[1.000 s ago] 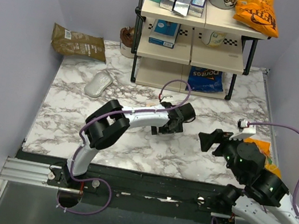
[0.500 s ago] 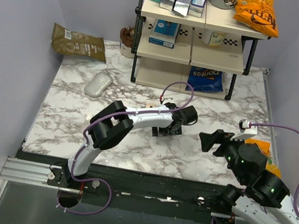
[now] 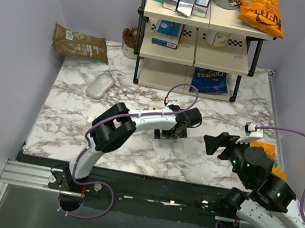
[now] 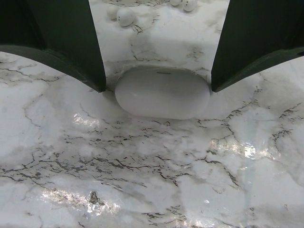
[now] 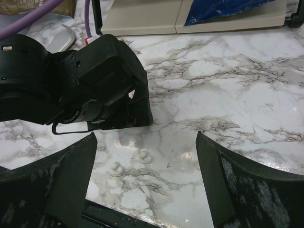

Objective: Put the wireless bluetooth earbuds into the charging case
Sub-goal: Pick up the charging case from the center of the board.

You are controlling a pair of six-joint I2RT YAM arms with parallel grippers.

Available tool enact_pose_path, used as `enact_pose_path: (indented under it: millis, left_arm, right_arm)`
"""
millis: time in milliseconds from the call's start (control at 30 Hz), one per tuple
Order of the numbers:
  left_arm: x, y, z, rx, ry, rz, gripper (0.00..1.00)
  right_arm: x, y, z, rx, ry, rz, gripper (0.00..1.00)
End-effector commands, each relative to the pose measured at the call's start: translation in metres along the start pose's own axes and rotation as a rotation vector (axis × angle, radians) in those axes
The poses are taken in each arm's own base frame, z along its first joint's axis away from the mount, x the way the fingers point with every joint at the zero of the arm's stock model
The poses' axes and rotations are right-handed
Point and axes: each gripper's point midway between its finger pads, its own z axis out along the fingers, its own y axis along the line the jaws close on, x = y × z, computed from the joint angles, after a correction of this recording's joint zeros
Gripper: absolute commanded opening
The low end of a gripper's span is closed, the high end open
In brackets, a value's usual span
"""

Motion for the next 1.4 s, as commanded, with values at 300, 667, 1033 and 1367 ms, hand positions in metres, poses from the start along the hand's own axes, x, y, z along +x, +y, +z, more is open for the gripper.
enact_pose_path:
  millis: [300,667,1033,1367]
  left_arm:
    - [0.024,0.021,0.027,-0.032,0.086,0.12,0.95]
    - [0.026,0.02,0.027,-0.004,0.093,0.127,0.79]
    - [0.011,0.01,0.004,0.111,0.014,0.15,0.3]
    - [-0.028,0.005,-0.062,0.431,-0.226,0.341,0.03]
  right_arm:
    - [0.002,-0.001,0.001,0.004,-0.001,0.012,0.93]
    - [0.001,-0.002,0.001,0.011,-0.001,0.007,0.93]
    - [-0.008,0.003,-0.002,-0.005,-0.012,0.014,0.93]
    - [-0.038,0.012,-0.006,-0.004,-0.053,0.025,0.93]
